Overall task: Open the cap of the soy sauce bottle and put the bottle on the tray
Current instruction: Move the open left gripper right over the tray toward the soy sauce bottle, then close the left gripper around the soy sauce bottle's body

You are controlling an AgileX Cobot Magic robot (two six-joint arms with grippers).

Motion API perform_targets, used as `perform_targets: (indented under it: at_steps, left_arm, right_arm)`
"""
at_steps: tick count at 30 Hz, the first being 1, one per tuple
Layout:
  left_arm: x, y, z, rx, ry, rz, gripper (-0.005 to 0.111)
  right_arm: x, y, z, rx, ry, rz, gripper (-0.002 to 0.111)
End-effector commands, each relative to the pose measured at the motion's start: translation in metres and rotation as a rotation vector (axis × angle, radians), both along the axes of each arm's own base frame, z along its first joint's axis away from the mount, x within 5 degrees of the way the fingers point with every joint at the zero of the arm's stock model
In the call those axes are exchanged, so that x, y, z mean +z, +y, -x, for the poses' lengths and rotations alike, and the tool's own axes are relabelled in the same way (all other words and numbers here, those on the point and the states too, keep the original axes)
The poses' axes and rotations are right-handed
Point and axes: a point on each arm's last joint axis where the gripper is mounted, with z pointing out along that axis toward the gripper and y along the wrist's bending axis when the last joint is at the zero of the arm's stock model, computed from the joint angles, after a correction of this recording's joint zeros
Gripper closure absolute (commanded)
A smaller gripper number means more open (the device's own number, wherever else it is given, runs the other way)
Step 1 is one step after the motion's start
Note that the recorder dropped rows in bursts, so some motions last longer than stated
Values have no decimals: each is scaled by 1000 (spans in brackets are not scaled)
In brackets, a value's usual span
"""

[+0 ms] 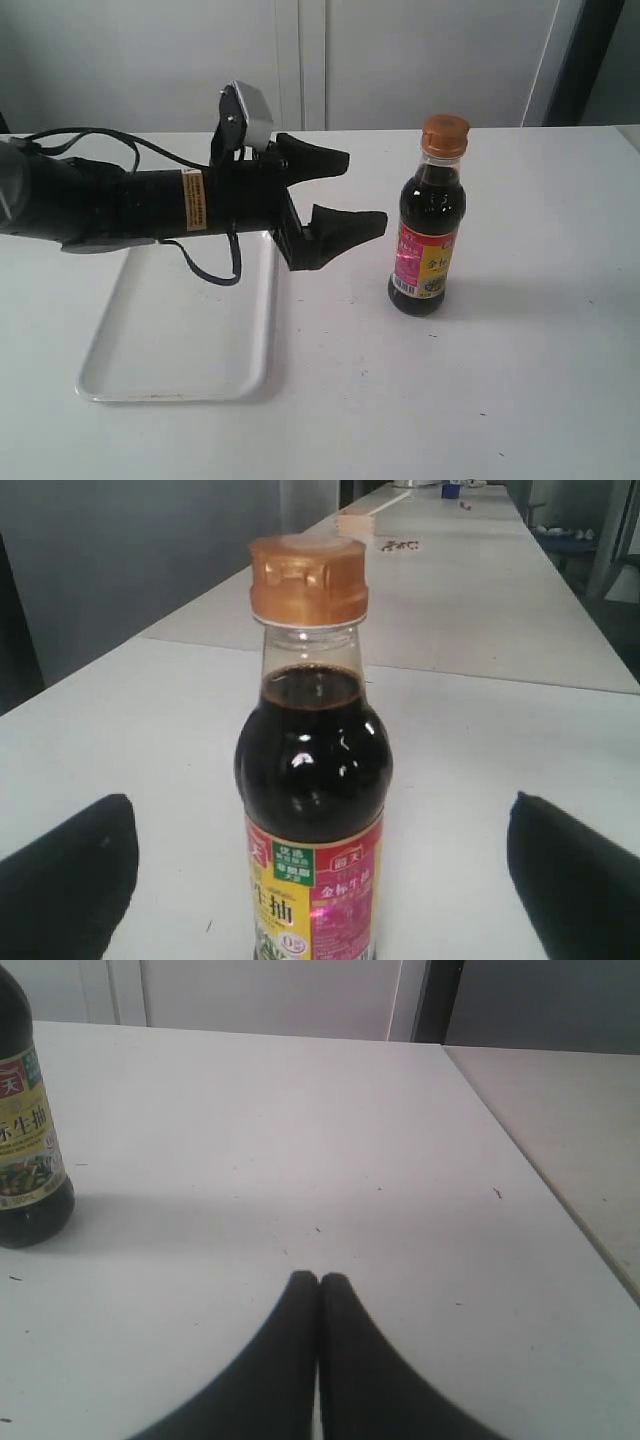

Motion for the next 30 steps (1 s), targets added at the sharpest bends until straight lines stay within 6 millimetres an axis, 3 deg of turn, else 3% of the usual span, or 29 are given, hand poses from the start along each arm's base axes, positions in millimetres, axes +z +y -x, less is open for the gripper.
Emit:
perform_targets:
  at_steps: [1,8,17,24,30]
  left_arm:
    - [-4,-7,-7,-20,14,10,5]
    - [-15,-17,-16,-31,35,7,5]
    - [-22,-50,-19,-83,21,30,5]
    - [-29,-63,-32,-81,59,56,5]
    - [-35,-89,-35,-112,51,88,5]
  right_arm:
    - [-1,0,0,-4,-5,1,108]
    - [-1,0,0,-4,-5,1,108]
    - [-1,0,0,-4,-5,1,108]
    - [-1,0,0,-4,-5,1,108]
    - [-1,0,0,-4,-5,1,108]
